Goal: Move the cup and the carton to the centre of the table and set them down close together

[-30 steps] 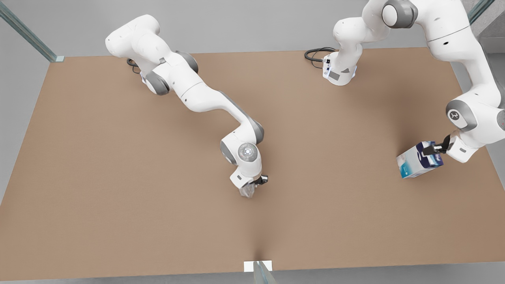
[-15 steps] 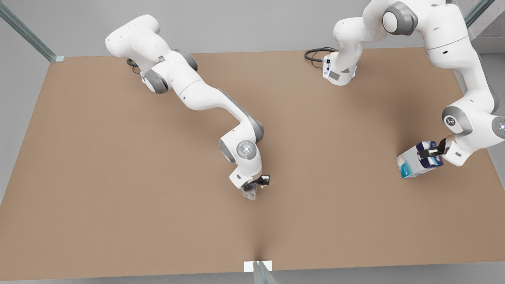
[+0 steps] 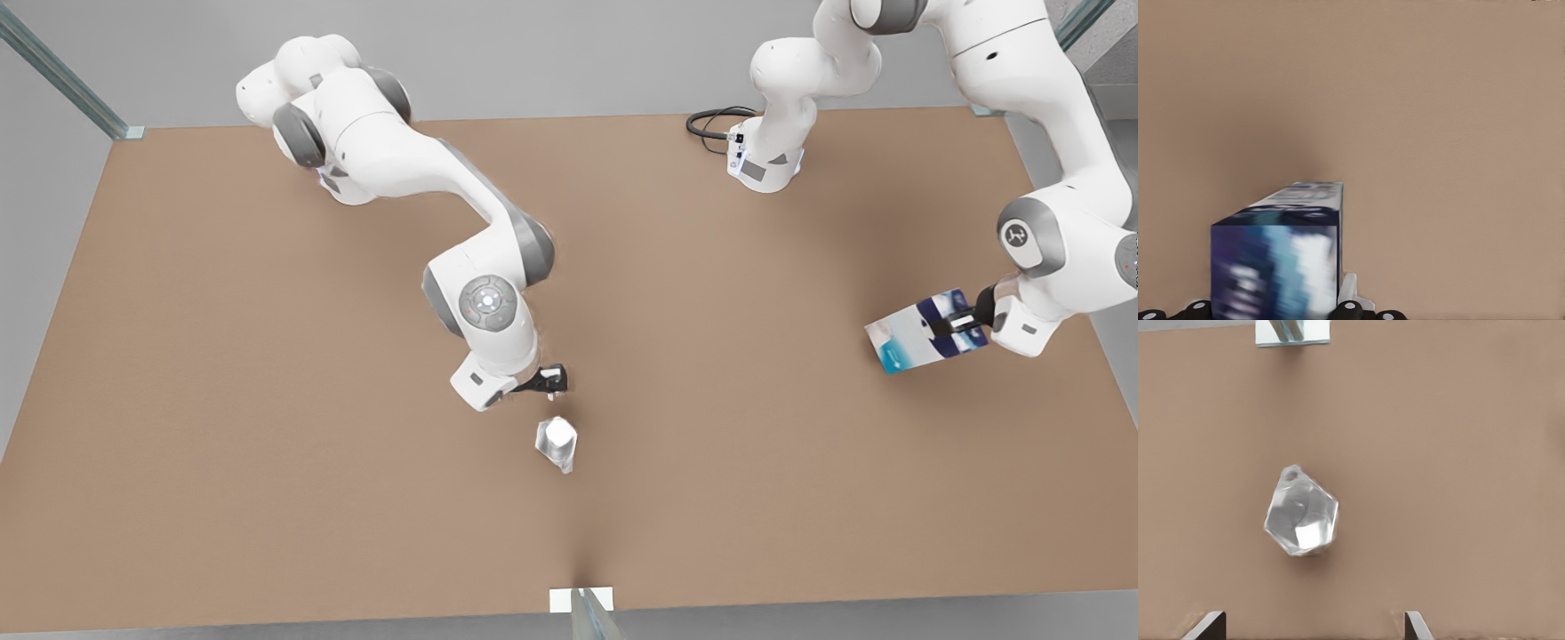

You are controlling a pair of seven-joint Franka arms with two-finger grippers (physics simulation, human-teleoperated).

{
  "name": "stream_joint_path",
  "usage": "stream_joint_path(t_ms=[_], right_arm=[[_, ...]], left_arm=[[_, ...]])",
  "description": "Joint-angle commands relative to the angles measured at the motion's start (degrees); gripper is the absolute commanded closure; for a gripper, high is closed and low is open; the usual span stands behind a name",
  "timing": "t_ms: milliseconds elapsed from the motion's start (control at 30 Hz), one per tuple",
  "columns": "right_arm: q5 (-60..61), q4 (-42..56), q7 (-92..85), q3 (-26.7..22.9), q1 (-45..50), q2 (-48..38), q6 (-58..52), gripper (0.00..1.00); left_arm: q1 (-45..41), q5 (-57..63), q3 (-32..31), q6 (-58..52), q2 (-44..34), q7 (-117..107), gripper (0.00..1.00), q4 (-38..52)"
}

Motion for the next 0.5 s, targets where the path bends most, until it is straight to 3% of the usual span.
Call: stream_joint_path(t_ms=[0,67,133,233,467], right_arm=[[-0.03,-3.83,-3.64,-0.63,-0.78,-2.90,0.00,0.00],[-3.19,-21.68,-23.76,-0.46,-9.56,-19.43,-2.36,0.00],[-5.12,-26.34,-36.09,-0.11,-20.03,-28.84,-10.72,0.00],[-9.43,-34.96,-37.41,3.32,-28.73,-40.01,-14.76,0.00],[-9.52,-28.64,-42.78,4.73,-35.33,-39.66,-20.57,0.00]], left_arm=[[-0.83,-2.02,0.02,-0.39,-0.17,-1.12,0.43,-0.01],[-9.09,-2.10,-0.07,-3.29,-2.20,-20.71,0.43,-0.36],[-16.12,-2.63,-0.15,-3.20,-3.08,-35.13,0.43,-0.62],[-21.31,-7.11,-0.24,-1.97,-3.69,-44.29,0.43,-1.59],[-37.66,-16.69,-0.24,16.66,-4.31,-66.61,0.43,-10.29]])
